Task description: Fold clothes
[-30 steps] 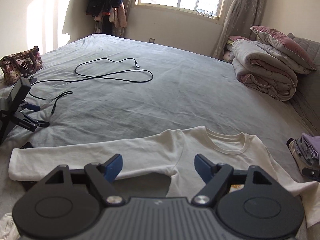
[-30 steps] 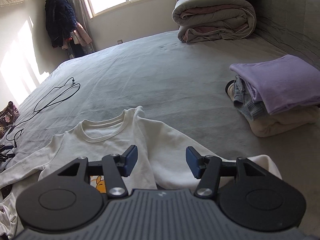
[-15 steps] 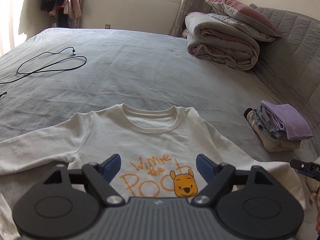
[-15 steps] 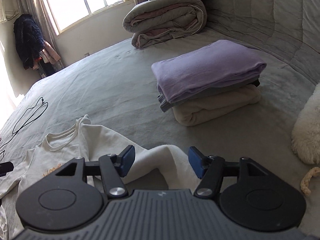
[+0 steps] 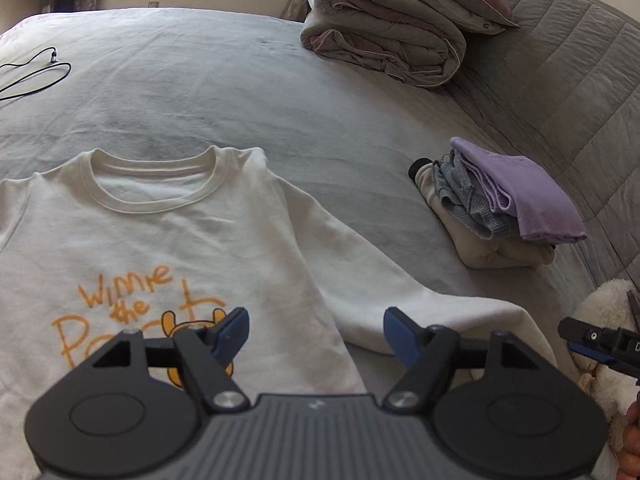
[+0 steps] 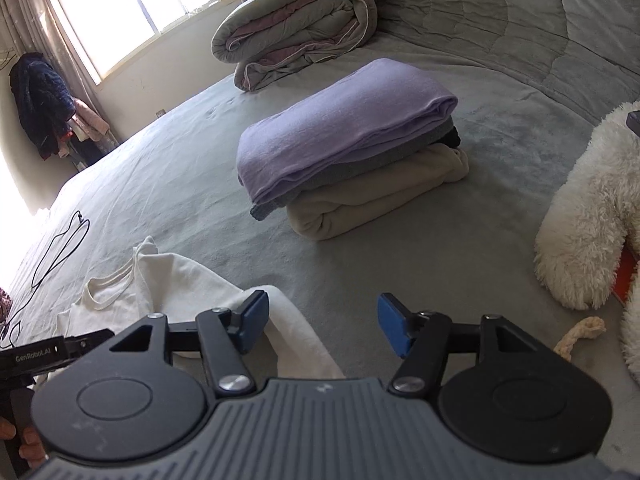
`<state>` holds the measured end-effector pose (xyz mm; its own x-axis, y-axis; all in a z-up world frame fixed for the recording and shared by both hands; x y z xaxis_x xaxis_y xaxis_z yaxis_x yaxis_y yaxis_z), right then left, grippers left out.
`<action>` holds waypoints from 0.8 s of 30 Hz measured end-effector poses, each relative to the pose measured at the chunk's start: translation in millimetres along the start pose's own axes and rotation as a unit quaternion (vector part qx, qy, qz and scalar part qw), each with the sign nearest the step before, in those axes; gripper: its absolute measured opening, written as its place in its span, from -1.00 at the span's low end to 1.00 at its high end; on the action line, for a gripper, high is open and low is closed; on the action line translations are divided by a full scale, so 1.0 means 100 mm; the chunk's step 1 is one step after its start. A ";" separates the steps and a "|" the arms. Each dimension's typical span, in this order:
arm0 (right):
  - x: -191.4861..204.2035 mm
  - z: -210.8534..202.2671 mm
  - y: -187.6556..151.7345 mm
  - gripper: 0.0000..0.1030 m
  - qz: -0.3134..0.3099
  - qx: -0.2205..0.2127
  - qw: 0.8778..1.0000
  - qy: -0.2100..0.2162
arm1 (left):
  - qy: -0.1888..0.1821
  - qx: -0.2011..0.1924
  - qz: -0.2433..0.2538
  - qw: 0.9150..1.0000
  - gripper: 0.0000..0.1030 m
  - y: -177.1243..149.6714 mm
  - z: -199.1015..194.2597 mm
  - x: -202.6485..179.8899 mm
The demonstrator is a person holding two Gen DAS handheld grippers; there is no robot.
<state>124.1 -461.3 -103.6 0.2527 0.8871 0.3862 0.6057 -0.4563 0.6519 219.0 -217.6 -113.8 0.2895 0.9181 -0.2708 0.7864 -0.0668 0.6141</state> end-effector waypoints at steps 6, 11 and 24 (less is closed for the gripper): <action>-0.01 0.11 -0.15 0.04 -0.030 0.055 0.998 0.013 | -0.037 0.024 -0.005 0.999 0.12 -0.06 0.24 -0.25; -0.07 0.14 -0.09 -0.95 -0.044 0.087 0.995 0.031 | -0.012 0.007 0.015 1.000 0.09 0.14 0.35 -0.06; -0.83 0.32 0.16 -0.51 -0.041 0.077 0.995 -0.048 | 0.066 -0.050 0.118 0.990 0.10 1.15 0.90 0.66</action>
<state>136.9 -540.6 -146.0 0.2650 0.9266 0.2669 0.7334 -0.3734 0.5680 377.7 -200.2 -127.9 0.3791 0.9252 -0.0158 0.6456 -0.2522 0.7208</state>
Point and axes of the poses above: each gripper's, at about its wrist camera, not at the fingertips, and z roughly the way its jaws point, x to its left, y to its top, the point moved 7 cm from there along z, roughly the way its jaws point, and after that the axes turned 3 degrees about y, right-handed, at the moved point
